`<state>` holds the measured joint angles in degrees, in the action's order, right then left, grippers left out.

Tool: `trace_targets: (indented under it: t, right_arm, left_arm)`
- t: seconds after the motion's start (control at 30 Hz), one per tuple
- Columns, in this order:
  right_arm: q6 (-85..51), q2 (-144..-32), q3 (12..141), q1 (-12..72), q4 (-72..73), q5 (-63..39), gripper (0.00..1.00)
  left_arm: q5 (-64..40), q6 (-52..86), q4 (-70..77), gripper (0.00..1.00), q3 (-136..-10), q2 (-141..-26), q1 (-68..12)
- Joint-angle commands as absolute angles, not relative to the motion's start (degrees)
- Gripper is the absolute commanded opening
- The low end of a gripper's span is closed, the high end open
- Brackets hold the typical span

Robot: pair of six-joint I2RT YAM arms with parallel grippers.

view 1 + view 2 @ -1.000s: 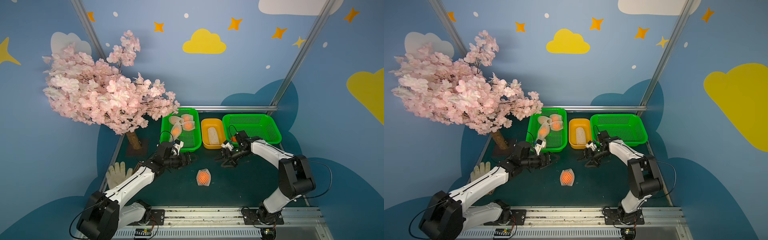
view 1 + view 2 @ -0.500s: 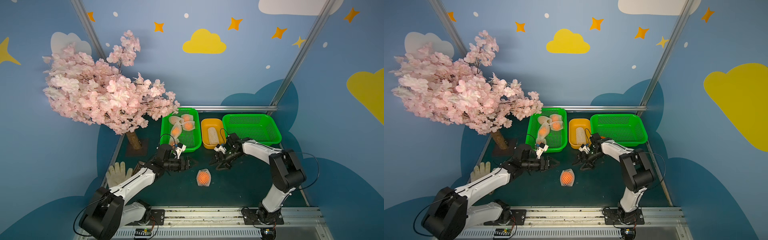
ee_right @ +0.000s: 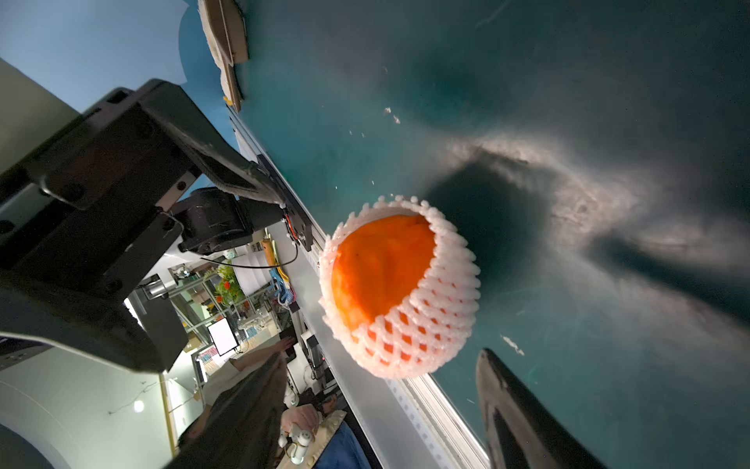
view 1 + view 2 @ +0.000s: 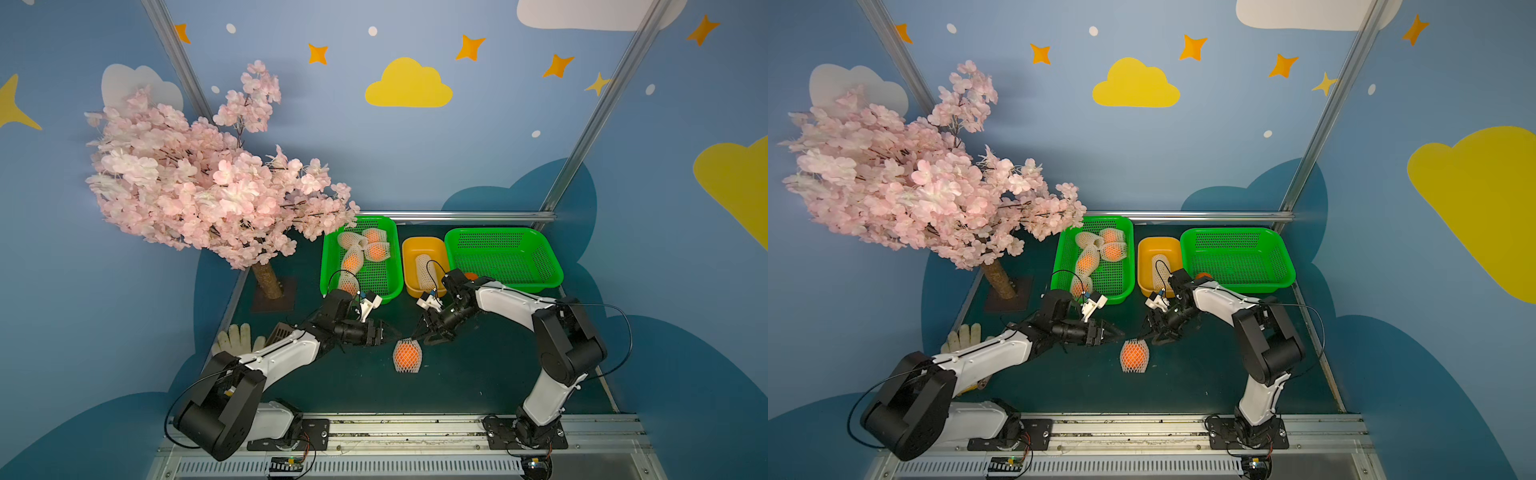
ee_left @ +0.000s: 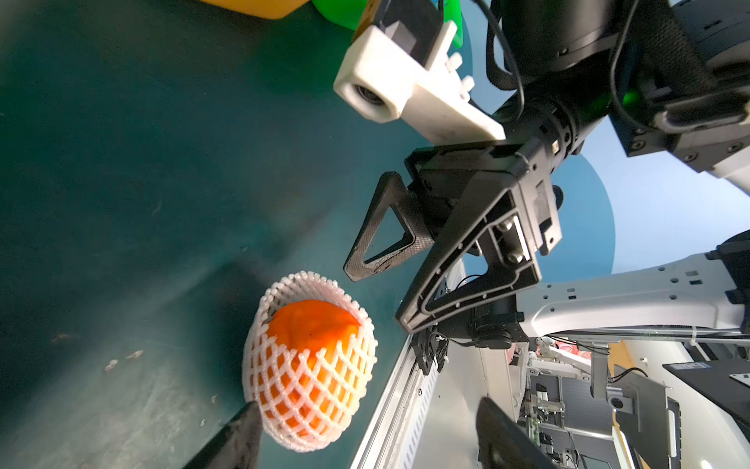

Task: Remove foam nets from oranges
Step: Remove the foam net from the orange.

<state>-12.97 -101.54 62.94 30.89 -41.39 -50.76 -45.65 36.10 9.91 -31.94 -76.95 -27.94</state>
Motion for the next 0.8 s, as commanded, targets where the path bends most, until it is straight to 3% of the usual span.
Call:
trace_targets:
  t: [0.0, 0.27, 0.5, 0.67, 0.77]
  right_arm:
    - [-11.0, -103.9, 65.1, 32.0, -43.5, -49.6, 0.69]
    - [-11.2, -105.8, 66.8, 32.9, -45.2, -47.4, 0.65]
    - [-10.7, -106.2, 67.4, 33.9, -44.4, -47.5, 0.55]
    - [-9.4, -106.3, 68.2, 35.3, -44.5, -49.0, 0.40]
    - [-8.8, -105.9, 68.4, 35.8, -44.7, -49.6, 0.25]
  left_arm:
    - [-46.2, 34.0, 10.6, 0.80, -32.5, -77.9, -28.9]
    - [-44.4, 31.9, 11.0, 0.78, -32.6, -79.2, -30.9]
    - [-43.2, 29.4, 10.5, 0.76, -33.5, -82.3, -32.3]
    - [-43.2, 29.4, 12.1, 0.74, -34.0, -84.2, -32.4]
    - [-43.1, 29.0, 12.1, 0.73, -34.3, -84.6, -32.4]
